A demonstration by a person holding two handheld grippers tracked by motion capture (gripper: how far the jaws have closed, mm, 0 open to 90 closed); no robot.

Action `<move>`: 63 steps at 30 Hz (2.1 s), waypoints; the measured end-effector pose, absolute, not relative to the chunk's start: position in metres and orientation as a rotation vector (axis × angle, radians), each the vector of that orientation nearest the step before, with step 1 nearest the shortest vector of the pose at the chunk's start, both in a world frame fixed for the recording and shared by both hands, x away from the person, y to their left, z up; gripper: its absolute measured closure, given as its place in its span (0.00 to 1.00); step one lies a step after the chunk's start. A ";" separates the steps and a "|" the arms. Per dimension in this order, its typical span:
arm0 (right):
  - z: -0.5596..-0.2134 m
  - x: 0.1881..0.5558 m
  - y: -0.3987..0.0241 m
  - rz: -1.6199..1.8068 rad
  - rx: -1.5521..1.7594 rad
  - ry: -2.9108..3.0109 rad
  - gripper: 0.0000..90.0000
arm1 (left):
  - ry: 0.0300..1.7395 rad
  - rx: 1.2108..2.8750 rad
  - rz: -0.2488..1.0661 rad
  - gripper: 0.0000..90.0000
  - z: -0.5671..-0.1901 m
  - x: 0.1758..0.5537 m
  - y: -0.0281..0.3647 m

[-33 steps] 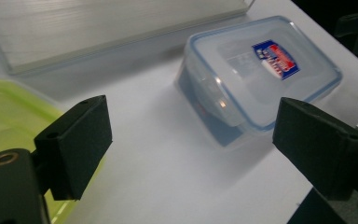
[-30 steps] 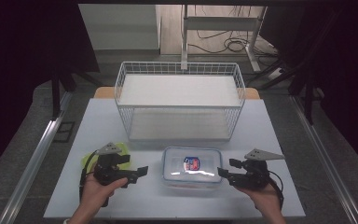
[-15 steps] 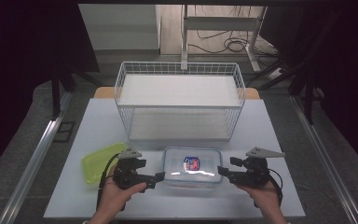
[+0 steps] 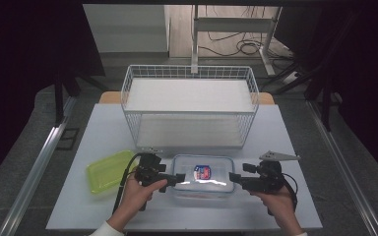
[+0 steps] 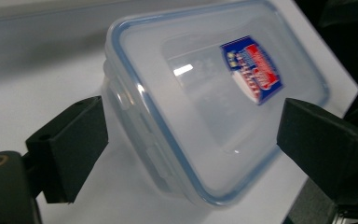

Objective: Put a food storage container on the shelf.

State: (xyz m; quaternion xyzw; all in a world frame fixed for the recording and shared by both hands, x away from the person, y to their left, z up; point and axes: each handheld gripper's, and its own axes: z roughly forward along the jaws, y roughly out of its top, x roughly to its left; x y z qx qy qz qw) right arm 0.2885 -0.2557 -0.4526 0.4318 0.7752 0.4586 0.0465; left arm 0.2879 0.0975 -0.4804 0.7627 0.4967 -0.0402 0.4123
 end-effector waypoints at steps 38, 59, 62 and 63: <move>-0.478 0.308 -0.256 1.409 1.424 2.468 0.24 | 1.260 1.866 -0.338 0.19 -0.509 0.303 0.098; -0.500 0.326 -0.251 1.480 1.625 2.574 0.30 | 1.247 1.852 -0.314 0.18 -0.510 0.299 0.097; -0.498 0.324 -0.258 1.513 1.636 2.552 0.40 | 1.237 1.861 -0.299 0.19 -0.509 0.297 0.097; -0.498 0.323 -0.260 1.530 1.645 2.542 0.41 | 1.232 1.867 -0.295 0.19 -0.508 0.296 0.097</move>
